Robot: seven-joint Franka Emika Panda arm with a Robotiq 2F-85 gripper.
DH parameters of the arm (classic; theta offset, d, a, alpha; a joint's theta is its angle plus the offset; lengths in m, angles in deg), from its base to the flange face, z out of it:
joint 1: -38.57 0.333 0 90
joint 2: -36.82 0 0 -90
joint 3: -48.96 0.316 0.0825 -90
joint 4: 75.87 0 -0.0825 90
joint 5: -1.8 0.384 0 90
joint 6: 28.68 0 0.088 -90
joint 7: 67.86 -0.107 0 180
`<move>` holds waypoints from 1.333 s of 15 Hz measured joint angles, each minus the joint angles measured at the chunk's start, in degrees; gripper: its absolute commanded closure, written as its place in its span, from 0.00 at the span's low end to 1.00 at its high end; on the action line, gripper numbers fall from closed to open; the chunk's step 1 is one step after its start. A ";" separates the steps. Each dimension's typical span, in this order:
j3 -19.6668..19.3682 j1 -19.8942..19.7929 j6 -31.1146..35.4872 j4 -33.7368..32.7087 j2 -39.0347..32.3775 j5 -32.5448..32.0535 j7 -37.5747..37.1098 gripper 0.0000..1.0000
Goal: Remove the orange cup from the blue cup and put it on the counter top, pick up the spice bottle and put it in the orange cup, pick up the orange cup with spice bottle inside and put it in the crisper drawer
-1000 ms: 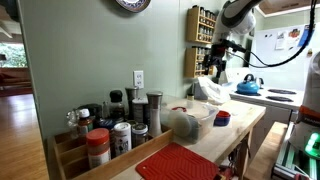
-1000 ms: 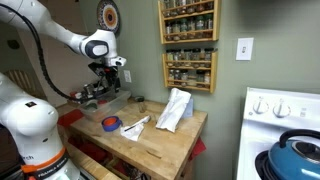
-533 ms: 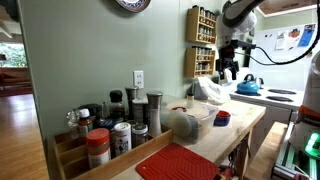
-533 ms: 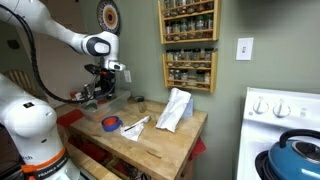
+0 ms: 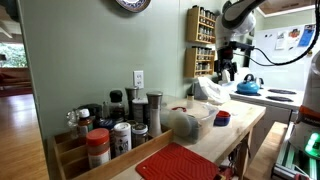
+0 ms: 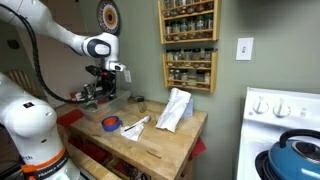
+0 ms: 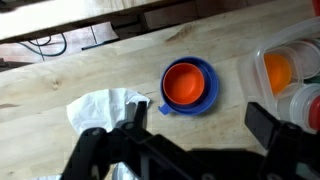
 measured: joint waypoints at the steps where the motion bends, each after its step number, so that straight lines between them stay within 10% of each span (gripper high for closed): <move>1: 0.53 0.03 2.00 0.33 -0.63 0.00 -0.02 0.00; 15: 4.58 1.67 22.31 4.95 -16.63 4.06 -11.93 0.02; 16: 4.58 1.95 23.18 4.95 -17.87 4.92 -12.63 0.26; 20: 4.56 2.34 26.24 5.27 -20.75 7.16 -14.50 0.47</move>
